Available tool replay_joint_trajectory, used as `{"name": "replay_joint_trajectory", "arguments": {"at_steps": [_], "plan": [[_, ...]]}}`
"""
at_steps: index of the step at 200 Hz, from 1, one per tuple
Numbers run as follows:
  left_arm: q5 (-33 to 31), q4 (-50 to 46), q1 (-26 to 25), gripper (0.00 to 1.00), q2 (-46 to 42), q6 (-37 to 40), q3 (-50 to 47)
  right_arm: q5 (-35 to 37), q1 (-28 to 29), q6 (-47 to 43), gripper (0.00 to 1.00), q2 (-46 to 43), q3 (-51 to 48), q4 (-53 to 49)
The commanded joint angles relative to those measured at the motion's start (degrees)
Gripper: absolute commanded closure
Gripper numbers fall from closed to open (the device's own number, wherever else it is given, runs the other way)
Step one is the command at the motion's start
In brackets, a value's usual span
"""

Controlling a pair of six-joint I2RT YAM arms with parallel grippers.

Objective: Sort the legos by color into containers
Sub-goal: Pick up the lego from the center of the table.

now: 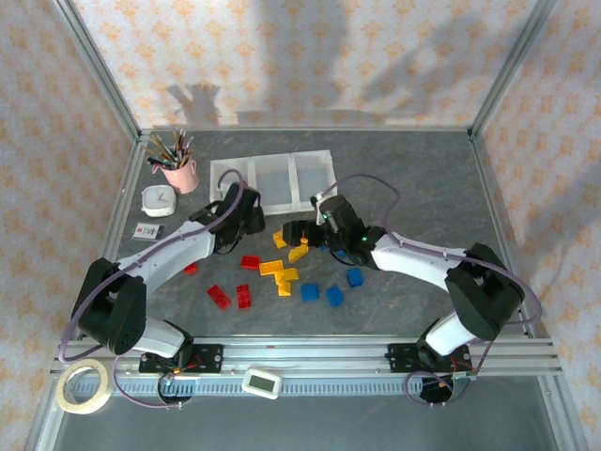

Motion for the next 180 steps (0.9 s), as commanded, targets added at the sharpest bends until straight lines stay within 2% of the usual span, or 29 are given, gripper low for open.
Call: {"name": "replay_joint_trajectory", "arguments": {"at_steps": [1, 39, 102, 180], "plan": [[1.4, -2.5, -1.6, 0.26, -1.4, -3.0, -2.7, 1.1, 1.9, -1.1, 0.00, -1.7, -2.1, -0.4], [5.2, 0.9, -2.7, 0.25, -0.5, -3.4, -6.0, 1.0, 3.0, 0.6, 0.00, -1.5, -4.2, 1.7], [4.1, 2.1, -3.6, 0.28, 3.9, -2.9, -6.9, 1.6, 3.1, 1.7, 0.00, -2.0, -5.8, 3.2], [2.8, 2.9, -3.6, 0.49, 5.3, -3.2, -8.0, 1.7, 3.0, 1.8, 0.00, -1.8, -5.4, 3.5]]}}
